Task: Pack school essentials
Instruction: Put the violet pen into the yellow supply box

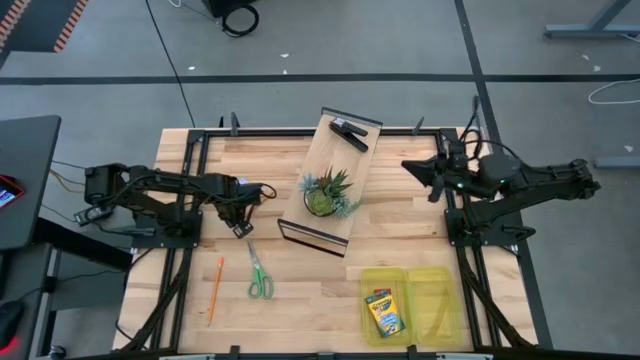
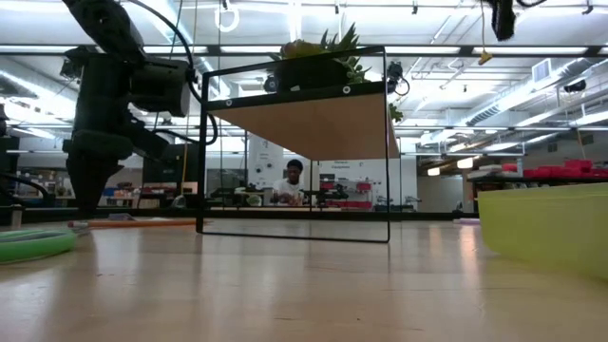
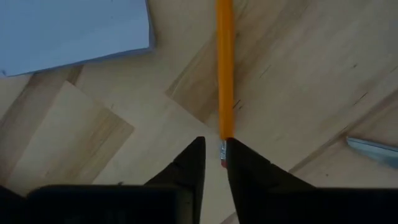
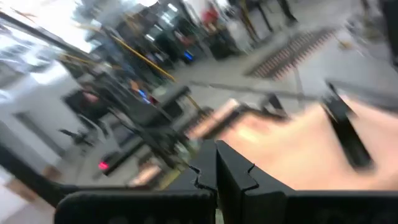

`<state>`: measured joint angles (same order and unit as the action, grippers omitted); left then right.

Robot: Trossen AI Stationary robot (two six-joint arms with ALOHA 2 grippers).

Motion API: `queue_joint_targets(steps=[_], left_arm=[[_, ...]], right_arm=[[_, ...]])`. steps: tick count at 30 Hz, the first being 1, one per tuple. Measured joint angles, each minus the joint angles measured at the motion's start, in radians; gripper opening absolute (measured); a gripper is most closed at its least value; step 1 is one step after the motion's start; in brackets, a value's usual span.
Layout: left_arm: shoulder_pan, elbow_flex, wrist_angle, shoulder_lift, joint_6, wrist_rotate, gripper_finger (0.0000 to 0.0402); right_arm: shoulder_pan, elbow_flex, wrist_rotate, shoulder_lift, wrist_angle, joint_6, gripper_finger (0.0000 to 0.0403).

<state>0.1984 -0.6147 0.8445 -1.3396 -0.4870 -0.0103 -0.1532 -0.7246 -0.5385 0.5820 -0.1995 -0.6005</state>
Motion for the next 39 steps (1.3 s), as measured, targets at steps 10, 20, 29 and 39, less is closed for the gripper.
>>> queue_joint_targets(steps=[10,20,29,39], left_arm=[[0.0,0.0,-0.04,0.04,0.001,-0.001,0.0083],[0.0,-0.001,-0.165,0.159,0.036,-0.016,0.0071],[0.0,-0.002,-0.265,0.197,0.064,-0.046,0.007],[0.001,-0.002,-0.356,0.21,0.033,-0.124,0.0057]], right_arm=[[0.078,0.0,0.007,0.004,-0.425,-0.311,0.0008],[0.316,0.0,0.174,0.089,-0.627,-0.347,0.0082],[0.451,0.0,0.218,0.187,-0.625,-0.305,0.0118],[0.67,0.0,0.409,0.338,-0.618,-0.099,0.0104]])
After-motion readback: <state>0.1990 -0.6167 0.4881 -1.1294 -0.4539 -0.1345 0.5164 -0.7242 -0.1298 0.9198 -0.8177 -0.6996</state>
